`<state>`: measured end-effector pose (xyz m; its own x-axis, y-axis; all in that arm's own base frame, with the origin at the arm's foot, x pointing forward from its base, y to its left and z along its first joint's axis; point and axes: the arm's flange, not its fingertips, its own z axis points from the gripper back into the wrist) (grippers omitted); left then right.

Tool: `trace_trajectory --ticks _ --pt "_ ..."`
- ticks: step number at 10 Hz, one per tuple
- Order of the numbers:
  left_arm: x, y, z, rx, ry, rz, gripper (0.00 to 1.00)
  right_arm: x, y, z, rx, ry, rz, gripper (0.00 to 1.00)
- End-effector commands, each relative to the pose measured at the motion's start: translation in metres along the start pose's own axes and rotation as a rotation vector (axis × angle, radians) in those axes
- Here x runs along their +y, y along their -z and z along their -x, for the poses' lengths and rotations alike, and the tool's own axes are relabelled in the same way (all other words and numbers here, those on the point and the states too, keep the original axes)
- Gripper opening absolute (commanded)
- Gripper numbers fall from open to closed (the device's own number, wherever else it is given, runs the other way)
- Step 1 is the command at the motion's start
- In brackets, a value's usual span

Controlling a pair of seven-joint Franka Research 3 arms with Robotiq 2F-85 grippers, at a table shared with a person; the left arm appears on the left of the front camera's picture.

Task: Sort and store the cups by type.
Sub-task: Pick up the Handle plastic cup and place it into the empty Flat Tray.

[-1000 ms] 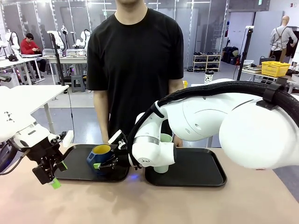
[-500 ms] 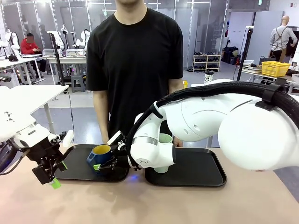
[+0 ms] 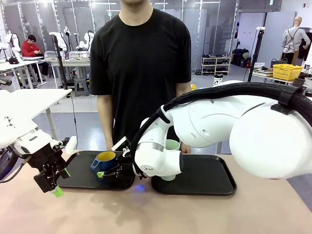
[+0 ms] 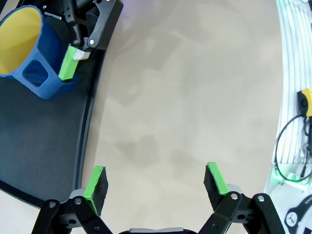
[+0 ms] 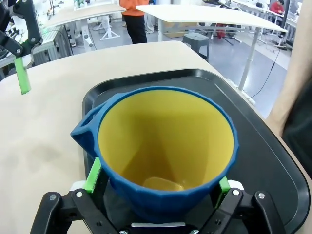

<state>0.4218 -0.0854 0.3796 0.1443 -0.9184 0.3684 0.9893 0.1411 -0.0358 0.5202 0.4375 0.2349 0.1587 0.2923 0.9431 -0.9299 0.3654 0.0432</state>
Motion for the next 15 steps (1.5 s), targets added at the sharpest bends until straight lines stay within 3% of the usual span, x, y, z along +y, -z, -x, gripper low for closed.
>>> trace_trajectory --ticks 1,6,15 --pt "0.001 0.0 0.001 -0.005 0.007 -0.009 1.0 0.013 -0.015 0.006 0.009 0.009 0.037 1.0" --pt "0.001 0.0 0.001 -0.005 0.007 -0.009 1.0 0.03 -0.032 0.013 0.027 0.036 0.071 1.0" --pt "0.001 0.0 0.001 -0.005 0.007 -0.009 1.0 0.073 -0.078 0.015 0.16 0.082 0.212 1.0"
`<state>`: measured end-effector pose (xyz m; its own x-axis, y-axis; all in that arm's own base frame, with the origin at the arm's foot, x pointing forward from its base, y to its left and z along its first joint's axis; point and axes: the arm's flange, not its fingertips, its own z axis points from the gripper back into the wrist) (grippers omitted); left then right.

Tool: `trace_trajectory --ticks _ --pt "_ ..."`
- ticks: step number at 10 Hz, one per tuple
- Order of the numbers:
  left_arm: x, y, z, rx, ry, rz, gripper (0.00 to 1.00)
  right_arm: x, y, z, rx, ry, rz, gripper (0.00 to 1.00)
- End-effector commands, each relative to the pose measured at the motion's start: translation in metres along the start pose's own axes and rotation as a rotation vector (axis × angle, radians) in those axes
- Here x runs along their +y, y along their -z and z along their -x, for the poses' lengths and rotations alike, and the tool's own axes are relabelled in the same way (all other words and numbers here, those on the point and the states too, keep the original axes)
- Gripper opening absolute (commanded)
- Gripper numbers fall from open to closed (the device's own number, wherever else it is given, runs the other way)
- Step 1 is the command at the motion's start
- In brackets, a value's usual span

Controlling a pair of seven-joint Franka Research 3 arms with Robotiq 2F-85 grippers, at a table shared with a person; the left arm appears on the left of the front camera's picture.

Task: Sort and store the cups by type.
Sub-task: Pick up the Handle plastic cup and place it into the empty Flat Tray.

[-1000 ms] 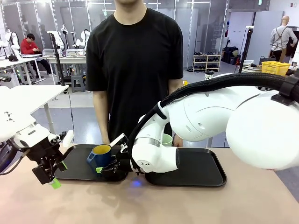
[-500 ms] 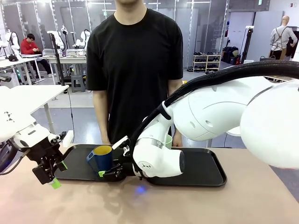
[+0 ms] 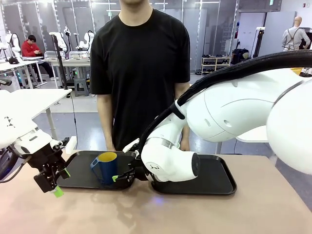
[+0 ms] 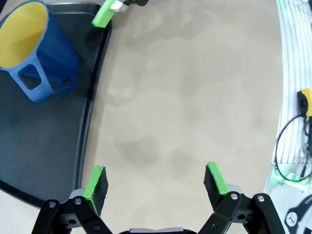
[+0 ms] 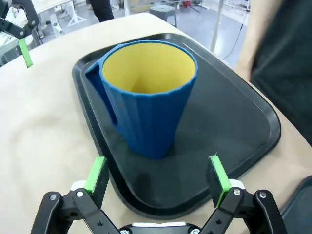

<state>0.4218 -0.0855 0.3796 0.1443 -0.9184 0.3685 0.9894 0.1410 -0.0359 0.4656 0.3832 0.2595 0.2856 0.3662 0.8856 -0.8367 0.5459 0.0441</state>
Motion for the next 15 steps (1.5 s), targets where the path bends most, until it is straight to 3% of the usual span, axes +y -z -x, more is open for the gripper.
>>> trace_trajectory --ticks 1,10,11,15 --pt "0.001 0.0 0.001 -0.005 0.007 -0.009 1.0 0.044 -0.017 0.018 0.056 0.006 0.036 1.0" --pt "0.001 0.0 0.001 -0.005 0.007 -0.009 1.0 0.069 -0.087 0.016 0.315 -0.072 0.022 1.0" --pt "0.001 0.0 0.001 -0.005 0.007 -0.009 1.0 0.069 -0.061 0.023 0.234 -0.061 0.014 1.0" --pt "0.001 0.0 0.001 -0.005 0.007 -0.009 1.0 0.069 -0.061 0.023 0.234 -0.061 0.014 1.0"
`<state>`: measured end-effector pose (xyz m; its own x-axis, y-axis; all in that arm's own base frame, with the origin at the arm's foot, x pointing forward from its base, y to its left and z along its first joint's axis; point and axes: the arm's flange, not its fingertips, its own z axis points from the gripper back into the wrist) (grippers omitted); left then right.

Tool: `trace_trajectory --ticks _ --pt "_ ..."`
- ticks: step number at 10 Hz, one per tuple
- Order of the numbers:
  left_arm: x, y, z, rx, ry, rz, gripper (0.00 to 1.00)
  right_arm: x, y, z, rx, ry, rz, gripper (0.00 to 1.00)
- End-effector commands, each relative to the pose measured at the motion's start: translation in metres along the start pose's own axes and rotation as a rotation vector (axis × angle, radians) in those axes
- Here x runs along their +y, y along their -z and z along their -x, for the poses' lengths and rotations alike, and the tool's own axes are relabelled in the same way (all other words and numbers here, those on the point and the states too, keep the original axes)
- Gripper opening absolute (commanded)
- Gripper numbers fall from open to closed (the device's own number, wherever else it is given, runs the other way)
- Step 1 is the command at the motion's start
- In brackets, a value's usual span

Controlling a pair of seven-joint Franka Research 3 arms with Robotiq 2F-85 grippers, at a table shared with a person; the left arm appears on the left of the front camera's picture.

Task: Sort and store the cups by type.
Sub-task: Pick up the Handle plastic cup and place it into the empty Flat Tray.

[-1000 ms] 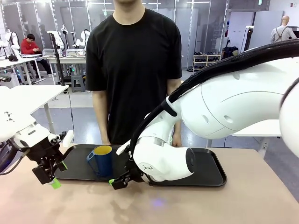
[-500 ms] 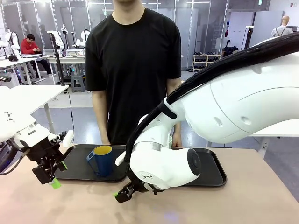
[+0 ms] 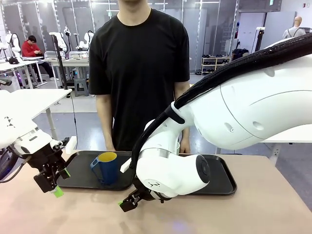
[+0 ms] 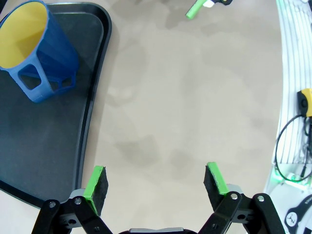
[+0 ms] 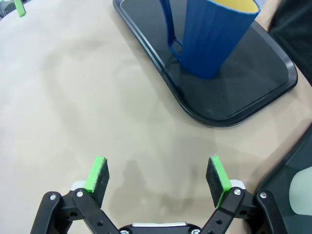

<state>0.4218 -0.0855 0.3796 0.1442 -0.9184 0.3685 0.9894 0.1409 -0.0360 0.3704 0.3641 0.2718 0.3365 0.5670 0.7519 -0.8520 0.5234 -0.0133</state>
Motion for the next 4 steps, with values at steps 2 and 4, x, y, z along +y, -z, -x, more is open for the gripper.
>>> trace_trajectory --ticks 2,4 --pt "0.0006 -0.0004 0.0007 -0.005 0.007 -0.009 1.0 -0.0008 0.0032 -0.0011 -0.005 0.002 0.004 1.0" --pt "0.0006 -0.0004 0.0007 -0.005 0.007 -0.009 1.0 -0.0008 0.0032 -0.0011 -0.005 0.002 0.004 1.0"
